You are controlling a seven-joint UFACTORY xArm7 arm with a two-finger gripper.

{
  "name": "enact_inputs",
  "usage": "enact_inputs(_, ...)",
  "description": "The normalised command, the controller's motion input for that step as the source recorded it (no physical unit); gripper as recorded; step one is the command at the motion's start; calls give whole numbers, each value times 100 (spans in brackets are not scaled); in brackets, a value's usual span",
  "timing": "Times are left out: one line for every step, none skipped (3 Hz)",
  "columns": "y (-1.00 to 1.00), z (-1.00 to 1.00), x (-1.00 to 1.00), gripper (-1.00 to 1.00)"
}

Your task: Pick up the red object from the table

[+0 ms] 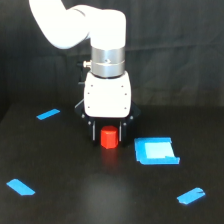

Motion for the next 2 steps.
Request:
enact_inputs(-9,-14,-4,-98)
enact_inputs(-12,-5,-1,-100)
